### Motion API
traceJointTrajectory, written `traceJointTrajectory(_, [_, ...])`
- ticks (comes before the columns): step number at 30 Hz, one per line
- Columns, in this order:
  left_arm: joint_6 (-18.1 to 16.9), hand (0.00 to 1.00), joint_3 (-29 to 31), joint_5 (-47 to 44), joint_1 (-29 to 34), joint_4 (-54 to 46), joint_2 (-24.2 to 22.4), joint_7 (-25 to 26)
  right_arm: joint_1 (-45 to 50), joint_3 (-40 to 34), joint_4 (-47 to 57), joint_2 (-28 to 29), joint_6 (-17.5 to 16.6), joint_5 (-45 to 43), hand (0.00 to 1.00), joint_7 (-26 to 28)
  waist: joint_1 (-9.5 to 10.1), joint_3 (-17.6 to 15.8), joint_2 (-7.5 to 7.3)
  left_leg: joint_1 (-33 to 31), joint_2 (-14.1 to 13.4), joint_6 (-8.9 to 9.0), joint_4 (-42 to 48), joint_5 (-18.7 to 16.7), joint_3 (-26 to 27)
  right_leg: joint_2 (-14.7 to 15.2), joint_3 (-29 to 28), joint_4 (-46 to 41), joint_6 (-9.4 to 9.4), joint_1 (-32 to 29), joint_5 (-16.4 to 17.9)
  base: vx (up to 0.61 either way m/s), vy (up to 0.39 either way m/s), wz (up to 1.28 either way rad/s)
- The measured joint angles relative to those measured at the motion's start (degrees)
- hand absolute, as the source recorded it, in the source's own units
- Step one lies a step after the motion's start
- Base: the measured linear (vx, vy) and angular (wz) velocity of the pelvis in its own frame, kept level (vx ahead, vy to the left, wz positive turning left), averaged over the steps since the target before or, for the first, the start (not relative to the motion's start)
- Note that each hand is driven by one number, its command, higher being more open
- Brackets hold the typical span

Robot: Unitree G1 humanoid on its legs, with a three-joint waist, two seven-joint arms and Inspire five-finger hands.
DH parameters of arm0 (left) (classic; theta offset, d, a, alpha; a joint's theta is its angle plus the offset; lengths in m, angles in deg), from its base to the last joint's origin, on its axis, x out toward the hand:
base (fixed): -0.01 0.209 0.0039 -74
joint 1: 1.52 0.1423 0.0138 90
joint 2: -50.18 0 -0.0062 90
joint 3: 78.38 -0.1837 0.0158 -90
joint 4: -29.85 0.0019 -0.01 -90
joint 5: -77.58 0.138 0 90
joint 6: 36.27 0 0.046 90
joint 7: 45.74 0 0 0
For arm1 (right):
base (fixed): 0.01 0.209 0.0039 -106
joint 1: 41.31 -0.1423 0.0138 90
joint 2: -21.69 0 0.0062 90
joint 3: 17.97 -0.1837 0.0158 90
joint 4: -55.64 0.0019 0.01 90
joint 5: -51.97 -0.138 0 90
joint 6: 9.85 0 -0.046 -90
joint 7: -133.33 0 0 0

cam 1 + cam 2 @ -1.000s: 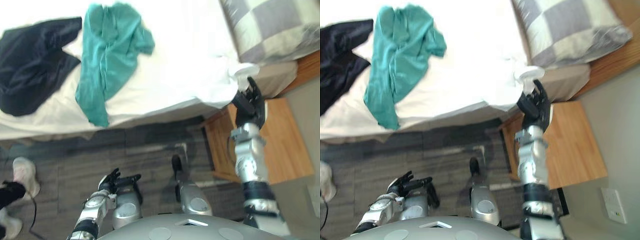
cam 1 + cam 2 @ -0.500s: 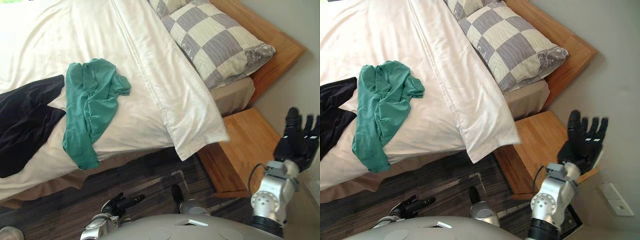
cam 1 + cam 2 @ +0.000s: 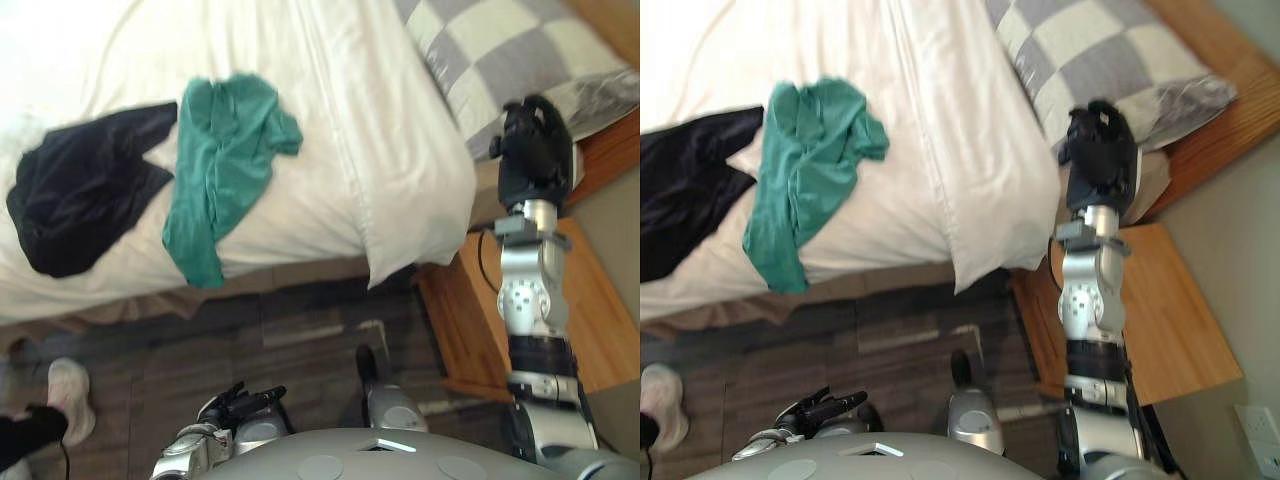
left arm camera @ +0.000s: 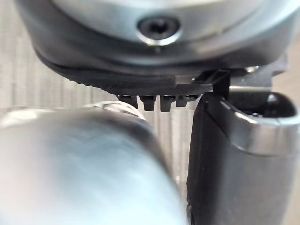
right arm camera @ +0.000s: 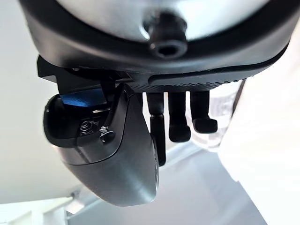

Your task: Tidy up the quilt and then pick up the clothes from the bed and put them into the laundry hamper

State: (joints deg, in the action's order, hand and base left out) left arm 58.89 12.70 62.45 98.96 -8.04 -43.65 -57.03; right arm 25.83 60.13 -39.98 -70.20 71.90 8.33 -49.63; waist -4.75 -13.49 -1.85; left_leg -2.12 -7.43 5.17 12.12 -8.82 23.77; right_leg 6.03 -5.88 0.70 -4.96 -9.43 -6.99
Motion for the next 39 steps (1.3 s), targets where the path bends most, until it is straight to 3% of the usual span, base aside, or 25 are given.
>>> traceJointTrajectory(2, [-0.83, 1.00, -0.30, -2.66, -2.65, -1.70, -0.43, -0.31, -8.32, 0.05, -1.74, -5.09, -0.03, 0.00, 0.00, -0.37, 0.41, -5.64, 2.53, -6.54, -2.00, -0.73, 8.84, -3.28, -1.71, -0.36, 0.77, -1.30, -0.21, -2.82, -0.67, -0.16, 0.037, 0.18])
traceJointTrajectory(4, [-1.78, 1.00, -0.78, -3.46, -4.66, -2.18, -1.10, -0.32, -13.87, 0.22, -2.57, -7.34, -0.03, -0.12, 0.00, -0.38, 0.61, -8.96, 4.50, -10.25, -2.44, -1.69, 12.48, -4.67, -1.79, -0.27, 0.33, -2.26, -0.69, -5.61, -1.07, -0.14, 0.105, -0.03])
traceJointTrajectory(9, [-3.95, 1.00, -1.27, -7.26, -10.23, -2.13, -2.78, 1.63, -16.88, 1.18, -2.39, -8.66, -1.40, -2.47, 0.00, -1.53, 2.93, -12.97, 6.63, -20.75, -3.17, -3.37, 18.57, -6.54, -0.88, -0.25, -1.24, -8.05, -0.77, -17.10, -1.10, -0.10, 0.086, -0.13])
traceJointTrajectory(14, [-5.58, 1.00, -2.07, -11.48, -15.94, -3.49, -3.26, 3.81, -18.86, 2.05, 4.58, -8.62, -3.46, -4.80, 0.00, -3.73, 3.24, -17.31, 9.01, -34.04, -3.89, -5.20, 25.88, -8.15, -1.34, -0.22, -1.53, -17.04, -0.89, -31.69, -0.67, -0.15, 0.072, -0.01])
traceJointTrajectory(18, [-7.67, 1.00, -2.14, -14.34, -17.05, -3.77, -3.17, 4.93, -18.52, 1.40, 7.85, -8.59, -6.96, -8.42, 0.00, -3.22, 3.08, -17.35, 9.08, -39.31, -3.90, -6.10, 30.81, -9.99, -0.52, -0.05, -3.67, -26.32, -1.76, -39.99, 2.30, -0.11, 0.036, -0.06])
traceJointTrajectory(21, [-9.95, 1.00, -1.66, -16.93, -17.28, -4.60, -3.14, 5.16, -16.44, 0.31, 8.81, -7.57, -9.77, -13.54, 0.00, 0.53, 3.06, -17.34, 9.08, -43.49, -4.97, -6.71, 35.97, -12.06, -0.50, -0.14, -4.26, -30.42, -3.80, -44.18, 5.72, -0.12, 0.007, -0.05])
traceJointTrajectory(23, [-10.47, 1.00, -0.43, -18.44, -18.79, -4.06, -3.15, 6.69, -11.65, -0.08, 8.36, -2.57, -11.17, -18.58, 0.00, 4.31, 2.97, -17.44, 8.90, -46.20, -6.46, -6.75, 39.12, -13.24, -0.67, -1.21, -4.40, -33.01, -3.57, -47.12, 6.20, -0.10, -0.006, -0.19])
traceJointTrajectory(26, [-10.36, 1.00, 0.06, -18.20, -19.69, -3.05, -3.11, 8.57, -3.58, 0.09, 2.86, 5.00, -11.35, -20.28, 0.00, 7.52, 2.66, -17.53, 8.61, -45.97, -7.75, -6.26, 40.47, -13.95, -0.75, -2.37, -4.48, -33.35, -3.43, -46.75, 6.23, -0.05, 0.003, -0.20])
traceJointTrajectory(29, [-10.20, 1.00, 0.60, -17.22, -19.77, -2.30, -3.12, 10.70, 6.62, 0.80, -11.21, 13.36, -10.70, -19.74, 0.00, 9.79, 2.36, -17.64, 7.99, -42.60, -8.62, -5.89, 40.08, -14.36, -0.58, -3.26, -4.55, -31.85, -3.38, -43.05, 6.14, 0.02, 0.024, -0.15])
traceJointTrajectory(30, [-9.79, 1.00, 1.22, -15.45, -19.54, -1.97, -3.11, 10.97, 11.51, 1.66, -18.11, 16.18, -10.37, -19.27, 1.00, 12.03, 2.19, -17.62, 7.48, -39.28, -8.70, -5.74, 38.72, -14.44, -0.19, -3.39, -4.46, -29.69, -3.33, -39.40, 5.64, 0.05, 0.037, -0.13])
traceJointTrajectory(33, [-9.65, 1.00, 1.22, -13.63, -18.33, -2.02, -3.33, 10.97, 18.85, 2.77, -23.12, 18.15, -10.33, -14.95, 1.00, 15.25, 1.93, -17.39, 7.01, -32.49, -8.68, -5.69, 35.45, -14.26, 1.30, -3.24, -4.58, -23.45, -3.38, -31.86, 3.42, 0.06, 0.060, -0.21])
traceJointTrajectory(35, [-9.69, 1.00, 2.02, -13.42, -16.47, -1.98, -3.24, 10.97, 22.85, 5.02, -24.75, 17.69, -11.49, -8.38, 1.00, 16.65, 1.10, -15.10, 4.64, -26.36, -7.84, -5.77, 30.60, -13.31, 3.86, -2.35, -5.18, -14.86, -3.01, -24.87, -0.30, 0.04, 0.048, -0.28])
traceJointTrajectory(36, [-9.68, 1.00, 2.02, -13.46, -16.05, -1.97, -3.26, 10.93, 23.51, 5.70, -25.48, 17.70, -11.89, -7.21, 1.00, 16.69, 1.14, -13.87, 4.00, -25.37, -7.55, -5.85, 29.25, -12.85, 4.44, -2.08, -5.15, -12.56, -2.69, -23.48, -1.24, 0.07, -0.016, -0.17])
traceJointTrajectory(38, [-9.67, 1.00, 1.69, -13.54, -14.83, -2.01, -4.02, 9.84, 25.19, 7.50, -28.97, 18.15, -12.55, -1.65, 1.00, 16.29, 1.40, -10.30, 1.01, -19.88, -6.80, -5.12, 24.27, -11.21, 6.07, -1.60, -3.81, -7.34, -1.23, -17.86, -2.68, 0.11, -0.095, -0.09])
traceJointTrajectory(39, [-9.53, 1.00, 1.66, -13.52, -14.55, -1.94, -4.46, 9.62, 25.69, 8.30, -29.72, 18.28, -12.55, -0.84, 1.00, 16.39, 1.46, -9.30, 0.48, -18.50, -6.69, -4.69, 23.31, -10.94, 6.31, -1.54, -3.47, -6.02, -1.19, -16.31, -3.19, 0.11, -0.119, -0.03])
